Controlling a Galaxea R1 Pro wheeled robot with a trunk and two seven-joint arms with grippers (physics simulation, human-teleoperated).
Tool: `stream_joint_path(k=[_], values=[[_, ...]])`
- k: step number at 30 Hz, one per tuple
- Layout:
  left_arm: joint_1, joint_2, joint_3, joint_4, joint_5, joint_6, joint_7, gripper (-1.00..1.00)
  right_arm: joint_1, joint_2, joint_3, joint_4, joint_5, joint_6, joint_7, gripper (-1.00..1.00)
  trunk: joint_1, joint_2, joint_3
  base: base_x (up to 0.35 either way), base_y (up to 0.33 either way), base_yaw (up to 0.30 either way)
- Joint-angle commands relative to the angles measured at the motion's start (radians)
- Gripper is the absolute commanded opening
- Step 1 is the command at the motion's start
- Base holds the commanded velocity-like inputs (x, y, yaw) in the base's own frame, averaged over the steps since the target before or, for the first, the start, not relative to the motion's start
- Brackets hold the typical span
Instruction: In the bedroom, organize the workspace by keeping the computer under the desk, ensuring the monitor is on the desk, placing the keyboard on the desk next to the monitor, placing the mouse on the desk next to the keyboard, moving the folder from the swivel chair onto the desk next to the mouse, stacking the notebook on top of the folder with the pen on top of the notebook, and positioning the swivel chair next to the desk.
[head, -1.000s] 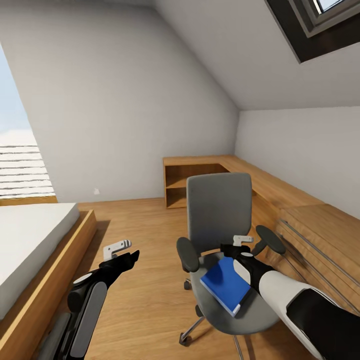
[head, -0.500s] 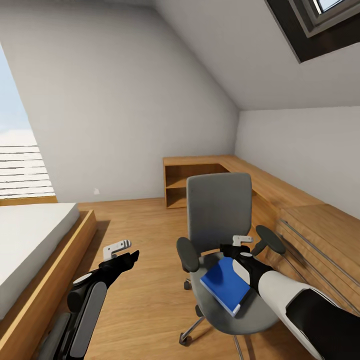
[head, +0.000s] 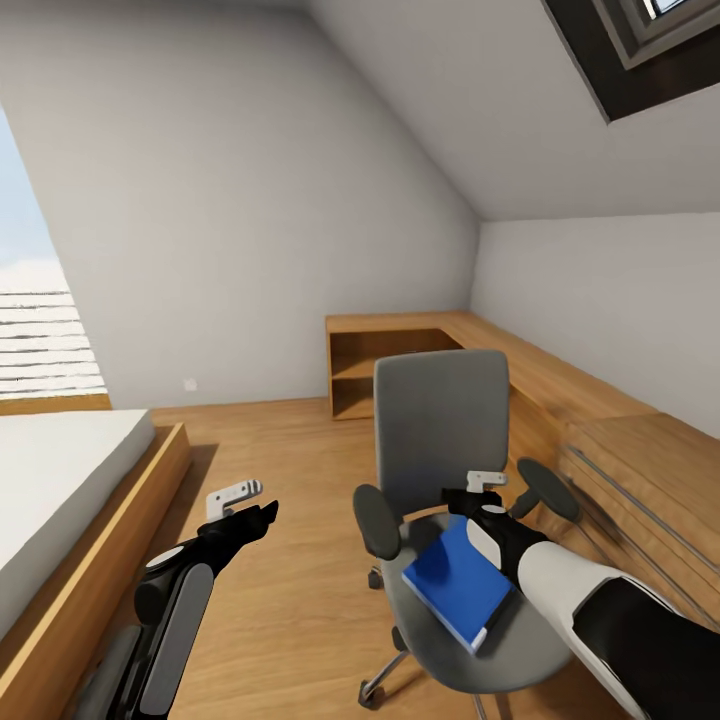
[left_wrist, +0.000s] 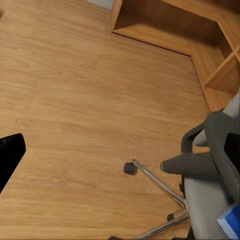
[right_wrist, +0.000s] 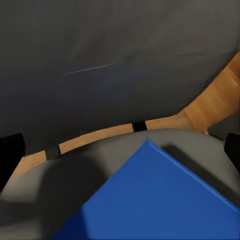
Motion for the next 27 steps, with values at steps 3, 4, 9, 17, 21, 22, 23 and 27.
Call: stream_joint_path(k=[3,4,9,17,21,22,23,27], values=[[-0.001,0.000,-0.001,-0.001,0.011,0.002,0.009,1.00,0.000,-0.003,0.008,0.000,-0.009,0.001,-0.004,1.00,0.000,0.000,-0.001,0.297,0.000,0.000],[-0.001,0.000,0.000,-0.001,0.011,0.003,0.009,1.00,0.000,-0.003,0.008,0.000,-0.009,0.002,-0.004,1.00,0.000,0.000,-0.001,0.265,0.000,0.000],[-0.001,0.000,0.001,-0.001,0.011,0.003,0.009,1.00,-0.001,-0.003,0.008,0.000,-0.009,0.029,-0.005,1.00,0.000,0.000,-0.001,0.120,0.000,0.000],[-0.001,-0.001,0.007,-0.004,0.012,0.003,0.005,1.00,-0.001,-0.004,0.007,-0.002,-0.012,0.160,-0.003,1.00,0.012,-0.021,-0.010,0.015,0.000,0.000],[-0.001,-0.001,0.007,-0.004,0.012,0.003,0.005,1.00,-0.001,-0.009,0.007,-0.002,-0.012,0.167,-0.004,1.00,0.027,-0.049,-0.023,0.000,0.000,0.000],[-0.001,-0.002,0.007,-0.004,0.012,0.003,0.005,1.00,-0.001,-0.014,0.007,-0.002,-0.012,0.167,-0.004,1.00,0.031,-0.056,-0.026,0.000,0.000,0.000],[-0.001,-0.002,0.007,-0.004,0.012,0.003,0.005,1.00,-0.001,-0.015,0.007,-0.002,-0.012,0.167,-0.004,1.00,0.035,-0.063,-0.029,0.000,0.000,0.000],[-0.001,-0.002,0.007,-0.004,0.012,0.003,0.005,1.00,0.000,-0.016,0.007,-0.002,-0.012,0.167,-0.004,1.00,0.050,-0.091,-0.042,0.000,0.000,0.000]])
